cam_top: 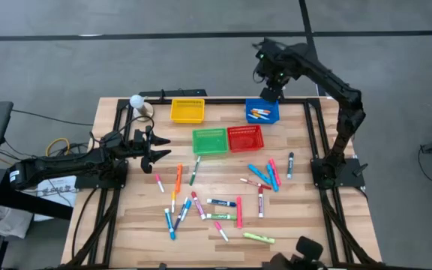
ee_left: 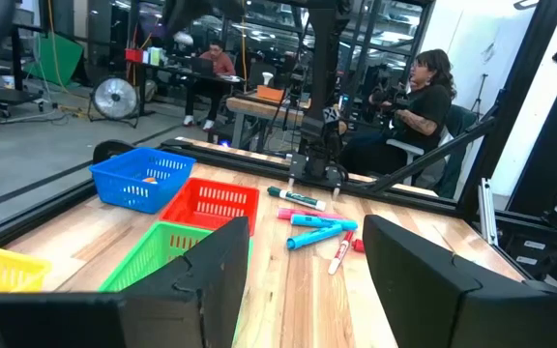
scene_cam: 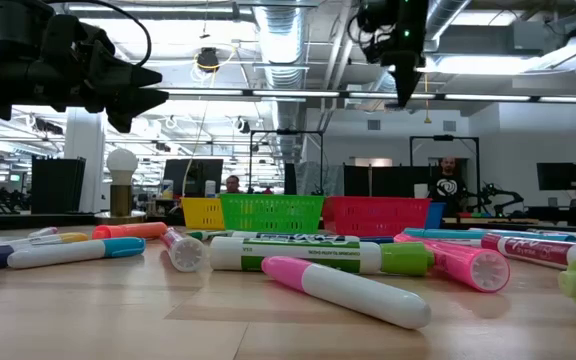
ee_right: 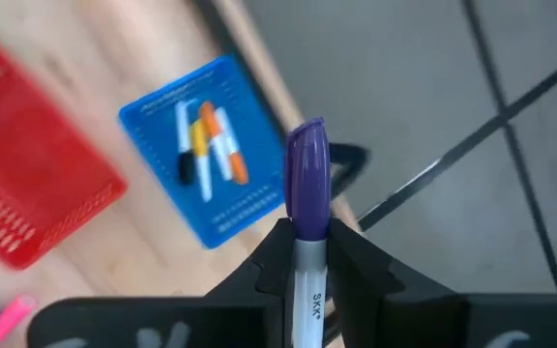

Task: Pick & Place Markers
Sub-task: Put the violet highlighter pen into the blue bin, then put the right small pink highlighter pen into the blue bin

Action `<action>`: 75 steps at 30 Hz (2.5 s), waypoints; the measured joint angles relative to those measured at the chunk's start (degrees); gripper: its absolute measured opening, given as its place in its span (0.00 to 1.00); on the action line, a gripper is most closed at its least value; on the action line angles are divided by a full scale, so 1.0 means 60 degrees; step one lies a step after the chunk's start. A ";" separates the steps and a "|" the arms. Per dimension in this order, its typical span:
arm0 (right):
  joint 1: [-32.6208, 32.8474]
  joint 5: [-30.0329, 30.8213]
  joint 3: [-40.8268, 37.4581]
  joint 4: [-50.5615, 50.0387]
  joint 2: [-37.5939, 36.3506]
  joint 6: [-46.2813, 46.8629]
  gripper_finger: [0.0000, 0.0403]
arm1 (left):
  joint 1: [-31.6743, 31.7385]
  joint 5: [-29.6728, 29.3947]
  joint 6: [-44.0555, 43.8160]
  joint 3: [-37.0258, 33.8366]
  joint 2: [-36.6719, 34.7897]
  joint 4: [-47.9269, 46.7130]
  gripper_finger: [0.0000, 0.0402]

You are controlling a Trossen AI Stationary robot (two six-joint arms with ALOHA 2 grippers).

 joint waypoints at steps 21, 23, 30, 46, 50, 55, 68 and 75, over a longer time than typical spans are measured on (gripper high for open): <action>-0.0115 -0.0805 -0.5265 0.5514 0.0009 -0.1854 0.10 | 0.0003 0.0000 0.0000 -0.0001 0.0000 0.0000 0.51; -0.0185 -0.0914 -0.5598 0.5653 0.0007 -0.1996 0.10 | 0.0004 0.0000 0.0000 0.0000 0.0000 0.0000 0.51; -0.0382 -0.0924 -0.6423 0.6663 0.0002 -0.2203 0.11 | 0.0003 -0.0003 0.0001 0.0000 0.0000 0.0000 0.51; -0.0714 -0.1250 -0.7751 0.8235 0.0004 -0.2755 0.11 | 0.0002 -0.0004 0.0003 0.0000 0.0001 0.0000 0.51; -0.0795 -0.1428 -0.7874 0.8574 0.0004 -0.2761 0.11 | 0.0000 -0.0007 0.0004 0.0000 0.0000 -0.0003 0.51; -0.0788 -0.1436 -0.8075 0.8887 0.0004 -0.3004 0.11 | 0.0002 -0.0007 0.0004 0.0000 0.0004 0.0000 0.51; -0.0788 -0.1635 -0.8233 0.8975 0.0004 -0.2996 0.17 | 0.0000 -0.0222 0.0004 0.0000 0.0004 0.0000 0.51; -0.0788 -0.1636 -0.8233 0.9197 0.0004 -0.2840 0.20 | 0.0000 -0.0222 0.0004 0.0000 0.0004 0.0000 0.51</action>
